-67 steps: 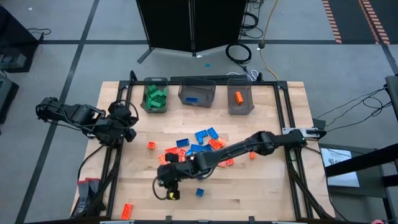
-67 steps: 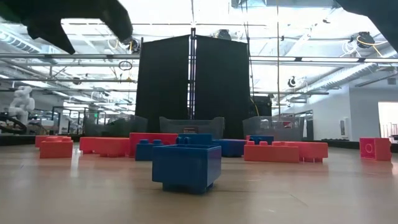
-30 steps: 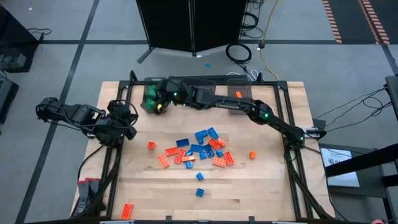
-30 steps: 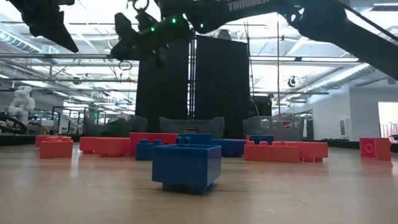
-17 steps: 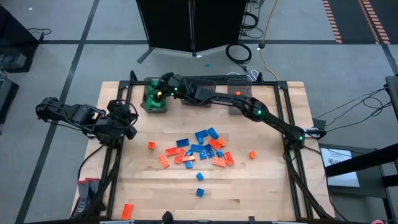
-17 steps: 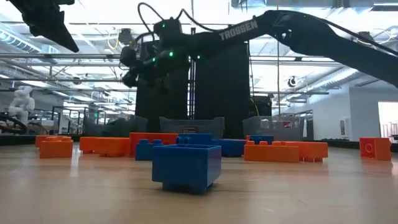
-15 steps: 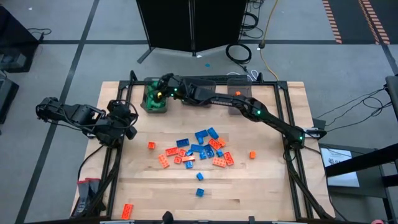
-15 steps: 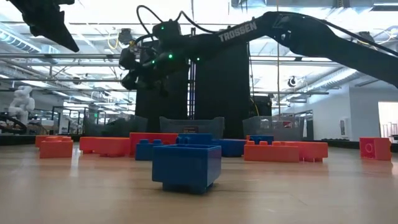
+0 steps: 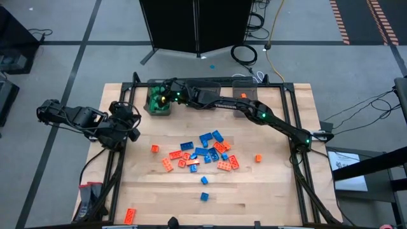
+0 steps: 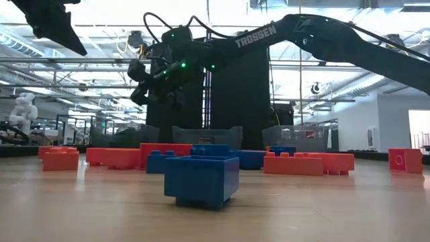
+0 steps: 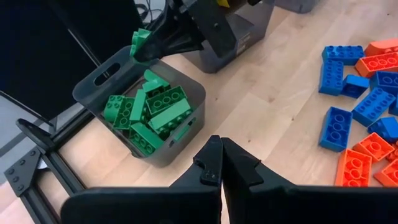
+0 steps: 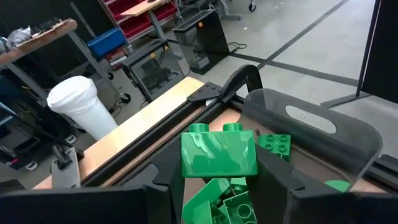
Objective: Sort blocks
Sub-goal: Put the green game piece into the left black bin
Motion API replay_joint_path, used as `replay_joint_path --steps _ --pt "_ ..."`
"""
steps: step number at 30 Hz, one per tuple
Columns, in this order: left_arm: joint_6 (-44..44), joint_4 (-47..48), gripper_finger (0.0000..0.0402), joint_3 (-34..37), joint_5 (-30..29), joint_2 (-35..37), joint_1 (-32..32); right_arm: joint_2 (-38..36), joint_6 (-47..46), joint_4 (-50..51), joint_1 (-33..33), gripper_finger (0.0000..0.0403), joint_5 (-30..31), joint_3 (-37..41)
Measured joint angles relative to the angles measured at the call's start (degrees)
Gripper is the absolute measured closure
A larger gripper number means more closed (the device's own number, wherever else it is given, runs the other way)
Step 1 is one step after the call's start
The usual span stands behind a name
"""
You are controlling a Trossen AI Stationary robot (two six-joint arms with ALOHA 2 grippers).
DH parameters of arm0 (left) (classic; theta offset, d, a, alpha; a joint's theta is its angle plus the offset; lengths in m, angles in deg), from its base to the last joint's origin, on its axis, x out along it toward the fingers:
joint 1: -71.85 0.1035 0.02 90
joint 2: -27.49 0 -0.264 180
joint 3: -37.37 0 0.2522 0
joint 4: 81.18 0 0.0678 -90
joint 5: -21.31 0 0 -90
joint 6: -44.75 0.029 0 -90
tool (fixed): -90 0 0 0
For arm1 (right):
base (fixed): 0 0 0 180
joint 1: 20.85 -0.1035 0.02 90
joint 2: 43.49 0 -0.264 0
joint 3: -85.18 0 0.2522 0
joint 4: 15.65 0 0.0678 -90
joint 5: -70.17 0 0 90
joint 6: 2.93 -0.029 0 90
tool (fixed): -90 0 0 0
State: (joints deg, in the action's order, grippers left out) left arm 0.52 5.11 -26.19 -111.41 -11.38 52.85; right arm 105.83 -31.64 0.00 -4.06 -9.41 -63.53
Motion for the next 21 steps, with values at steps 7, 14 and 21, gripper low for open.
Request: replay_joint_path --steps 7,14,21 --pt "-0.02 0.0 0.0402 0.0 -0.04 0.0 0.01 0.81 -3.05 -0.03 0.34 0.0285 -0.75 -0.09" --pt "-0.28 0.0 0.0402 0.0 -0.04 0.0 0.0 1.57 -3.65 -0.23 0.37 0.0285 -1.66 -0.09" --pt "-0.31 -0.02 0.0401 0.0 -0.04 0.0 0.02 1.57 -4.82 -0.25 0.35 0.0285 -1.75 -0.09"
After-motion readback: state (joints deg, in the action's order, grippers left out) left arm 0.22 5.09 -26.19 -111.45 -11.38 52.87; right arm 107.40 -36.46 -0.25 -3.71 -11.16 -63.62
